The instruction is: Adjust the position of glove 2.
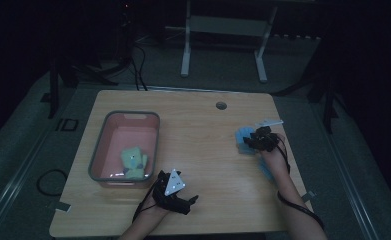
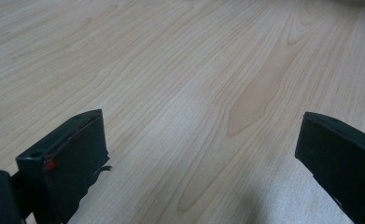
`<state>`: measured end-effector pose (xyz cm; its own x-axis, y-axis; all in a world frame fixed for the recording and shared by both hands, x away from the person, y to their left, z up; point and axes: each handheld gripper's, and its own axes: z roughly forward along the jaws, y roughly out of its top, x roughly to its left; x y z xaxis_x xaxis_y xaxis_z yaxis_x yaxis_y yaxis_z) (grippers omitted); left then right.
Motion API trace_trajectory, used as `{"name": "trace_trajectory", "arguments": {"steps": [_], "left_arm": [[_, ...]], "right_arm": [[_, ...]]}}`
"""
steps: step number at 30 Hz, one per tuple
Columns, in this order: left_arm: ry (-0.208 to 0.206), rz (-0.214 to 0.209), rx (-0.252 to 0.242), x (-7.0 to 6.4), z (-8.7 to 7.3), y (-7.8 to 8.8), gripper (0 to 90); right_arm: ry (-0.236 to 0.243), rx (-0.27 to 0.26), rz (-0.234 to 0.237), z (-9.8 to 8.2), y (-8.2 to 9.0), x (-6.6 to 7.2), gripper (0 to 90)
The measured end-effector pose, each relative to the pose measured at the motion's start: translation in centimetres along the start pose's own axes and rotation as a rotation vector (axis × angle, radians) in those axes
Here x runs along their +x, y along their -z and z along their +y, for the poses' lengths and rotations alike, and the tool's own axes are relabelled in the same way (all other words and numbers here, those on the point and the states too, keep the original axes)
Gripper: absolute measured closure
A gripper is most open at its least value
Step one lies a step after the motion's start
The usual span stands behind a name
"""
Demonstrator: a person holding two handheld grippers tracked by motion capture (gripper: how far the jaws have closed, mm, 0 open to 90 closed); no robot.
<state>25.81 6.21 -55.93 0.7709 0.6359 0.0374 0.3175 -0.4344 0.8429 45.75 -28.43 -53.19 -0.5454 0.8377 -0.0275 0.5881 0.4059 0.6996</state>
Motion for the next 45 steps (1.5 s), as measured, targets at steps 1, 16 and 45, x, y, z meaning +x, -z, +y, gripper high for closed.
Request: {"name": "trace_trajectory", "arguments": {"steps": [1,16,45], "left_arm": [[0.001,0.000,-0.002,0.0,0.0,0.0,2.4],[-0.016,-0.007,-0.005,0.1,-0.1,0.1,2.5],[-0.027,0.001,0.004,-0.1,-0.2,0.0,2.4]], "right_arm": [[-0.001,0.006,-0.003,0.0,-0.2,0.0,57.0],[-0.040,0.044,0.002,-0.5,-1.2,0.2,82.8],[0.056,-0.120,0.165,1.6,9.8,10.1,87.7]]}}
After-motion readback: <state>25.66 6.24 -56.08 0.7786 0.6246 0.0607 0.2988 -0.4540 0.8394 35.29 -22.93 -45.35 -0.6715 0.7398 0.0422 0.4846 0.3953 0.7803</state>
